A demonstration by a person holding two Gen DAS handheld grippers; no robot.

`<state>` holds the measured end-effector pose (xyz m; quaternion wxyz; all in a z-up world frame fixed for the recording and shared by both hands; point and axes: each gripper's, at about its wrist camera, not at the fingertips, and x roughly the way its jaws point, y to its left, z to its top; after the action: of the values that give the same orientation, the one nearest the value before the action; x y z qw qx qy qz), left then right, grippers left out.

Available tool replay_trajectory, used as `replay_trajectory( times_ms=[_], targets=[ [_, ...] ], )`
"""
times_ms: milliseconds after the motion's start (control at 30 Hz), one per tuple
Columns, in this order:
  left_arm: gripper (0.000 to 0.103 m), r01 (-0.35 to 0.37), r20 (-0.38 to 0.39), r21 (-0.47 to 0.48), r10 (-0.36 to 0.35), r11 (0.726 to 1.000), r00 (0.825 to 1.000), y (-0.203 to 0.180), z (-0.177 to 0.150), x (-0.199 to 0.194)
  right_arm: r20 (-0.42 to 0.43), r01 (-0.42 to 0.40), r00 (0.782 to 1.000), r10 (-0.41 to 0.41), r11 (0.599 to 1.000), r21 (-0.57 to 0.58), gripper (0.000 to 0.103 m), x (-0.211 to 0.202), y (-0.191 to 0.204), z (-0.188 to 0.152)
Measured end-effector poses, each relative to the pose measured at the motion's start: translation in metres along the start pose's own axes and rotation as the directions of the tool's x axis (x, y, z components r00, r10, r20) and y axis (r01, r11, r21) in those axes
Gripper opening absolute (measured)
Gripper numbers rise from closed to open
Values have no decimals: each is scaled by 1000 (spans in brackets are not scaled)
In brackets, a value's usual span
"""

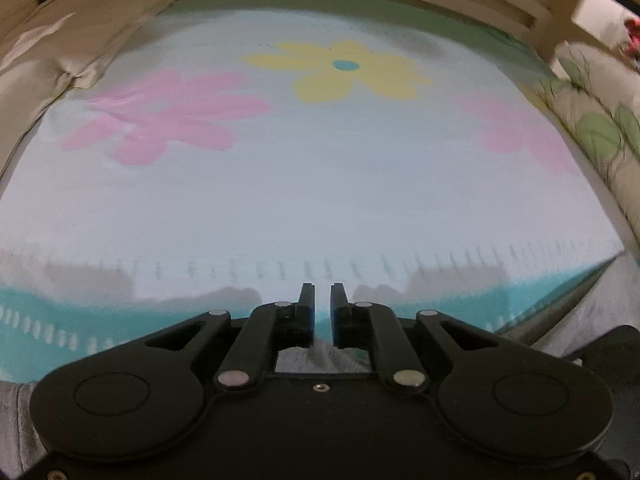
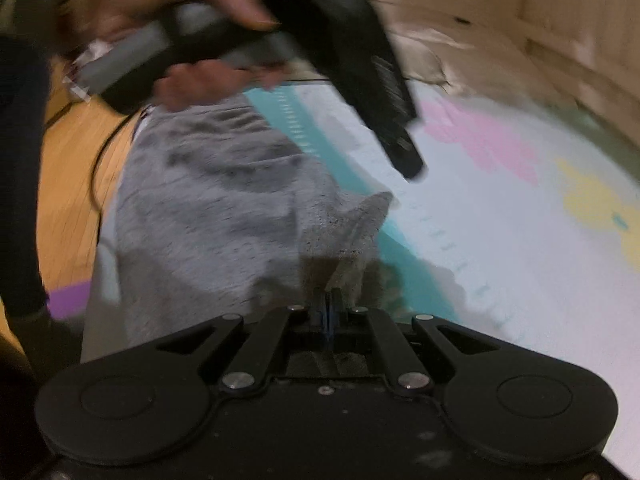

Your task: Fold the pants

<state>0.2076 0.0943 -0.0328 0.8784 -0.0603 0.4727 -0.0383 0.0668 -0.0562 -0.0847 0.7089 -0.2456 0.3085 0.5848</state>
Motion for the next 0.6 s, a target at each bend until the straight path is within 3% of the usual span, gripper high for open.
replay_trajectory(
  times_ms=[200, 267, 333, 400, 500, 600],
  targets=[
    [16, 12, -109, 41, -8, 999, 994, -10, -9, 17, -15, -32, 999, 31, 998, -46, 3, 1, 9, -2],
    [20, -32, -166, 77, 45, 997, 985, -9, -17, 23, -35, -63, 998, 61, 996, -68, 3, 0, 12, -1],
    [19, -65, -204, 56, 75, 996, 976, 0, -28, 29, -55, -70, 996, 64, 992, -109, 3, 0, 16, 0],
    [19, -53, -253, 23, 57, 998, 966, 10, -38, 34, -57, -69, 996, 63, 992, -108, 4, -2, 13, 1],
    [19, -41, -234, 34, 48, 999, 971, 14, -42, 28, -3, -44, 999, 44, 999, 32, 8, -8, -14, 8],
    [19, -41, -226, 37, 48, 998, 973, 14, -41, 23, 45, 18, 999, -26, 983, 183, 21, -13, -49, 18]
  ],
)
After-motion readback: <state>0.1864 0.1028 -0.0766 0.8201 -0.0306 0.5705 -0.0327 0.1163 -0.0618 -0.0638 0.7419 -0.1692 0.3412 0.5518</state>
